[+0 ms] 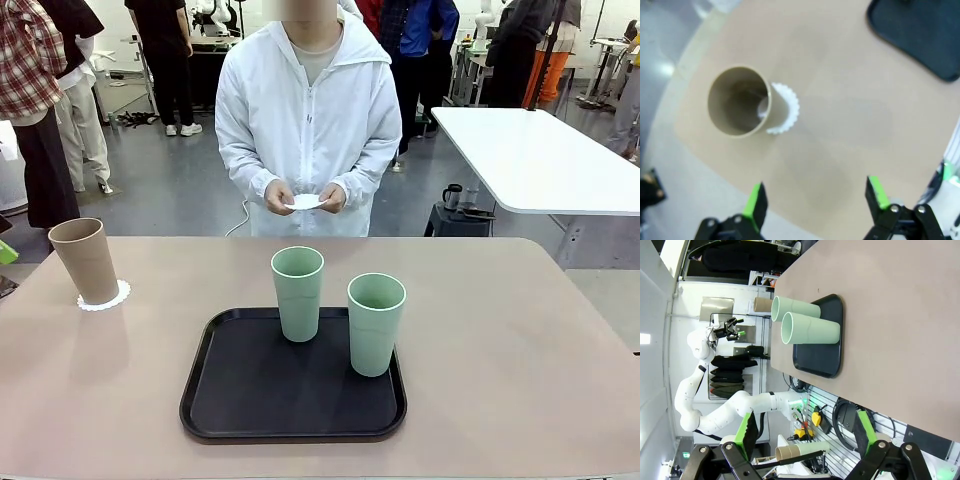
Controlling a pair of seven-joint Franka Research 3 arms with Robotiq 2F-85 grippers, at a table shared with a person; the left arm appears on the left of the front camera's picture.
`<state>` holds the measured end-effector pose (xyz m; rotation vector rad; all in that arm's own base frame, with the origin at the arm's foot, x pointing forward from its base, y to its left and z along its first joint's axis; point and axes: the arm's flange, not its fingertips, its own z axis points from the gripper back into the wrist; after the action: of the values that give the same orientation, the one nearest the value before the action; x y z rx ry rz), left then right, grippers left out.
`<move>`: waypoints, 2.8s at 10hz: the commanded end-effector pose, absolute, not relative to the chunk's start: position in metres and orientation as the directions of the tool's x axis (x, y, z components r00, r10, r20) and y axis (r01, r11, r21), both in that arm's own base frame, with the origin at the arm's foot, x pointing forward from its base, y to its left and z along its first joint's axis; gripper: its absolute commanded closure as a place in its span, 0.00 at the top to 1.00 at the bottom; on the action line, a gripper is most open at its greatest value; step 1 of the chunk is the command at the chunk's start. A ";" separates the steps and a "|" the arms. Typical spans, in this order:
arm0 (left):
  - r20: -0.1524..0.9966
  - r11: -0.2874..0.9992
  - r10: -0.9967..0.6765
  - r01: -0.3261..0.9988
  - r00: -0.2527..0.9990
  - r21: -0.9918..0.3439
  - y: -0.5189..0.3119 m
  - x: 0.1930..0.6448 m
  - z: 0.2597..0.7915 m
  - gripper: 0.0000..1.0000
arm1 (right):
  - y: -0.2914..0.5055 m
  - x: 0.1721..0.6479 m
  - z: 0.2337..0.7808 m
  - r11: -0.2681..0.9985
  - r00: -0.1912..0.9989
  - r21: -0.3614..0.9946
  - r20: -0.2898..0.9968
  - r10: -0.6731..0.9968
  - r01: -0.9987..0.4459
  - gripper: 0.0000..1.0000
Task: Place coasters on the table and set cups on them.
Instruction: Take one Reusable plastic cup from the Flat Tray and place it on a coaster set by the human.
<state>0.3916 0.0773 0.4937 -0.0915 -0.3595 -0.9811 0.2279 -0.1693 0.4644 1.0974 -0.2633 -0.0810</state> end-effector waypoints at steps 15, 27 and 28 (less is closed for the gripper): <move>0.200 0.939 -0.313 0.334 0.928 -0.082 0.065 0.305 0.460 1.00 | -0.170 0.228 0.464 0.445 0.965 0.893 0.171 -0.196 -0.068 1.00; 0.274 0.394 -0.023 0.261 0.961 -0.881 0.274 0.355 0.507 1.00 | -0.170 0.228 0.464 0.445 0.965 0.893 0.171 -0.196 -0.068 1.00; 0.275 0.386 -0.033 0.266 0.961 -0.883 0.299 0.357 0.501 1.00 | -0.170 0.228 0.464 0.445 0.965 0.893 0.171 -0.196 -0.068 1.00</move>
<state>0.3409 0.2681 0.4979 -1.1587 -0.2175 -0.1617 0.2279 -0.1696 0.4638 1.0987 -0.2613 -0.0831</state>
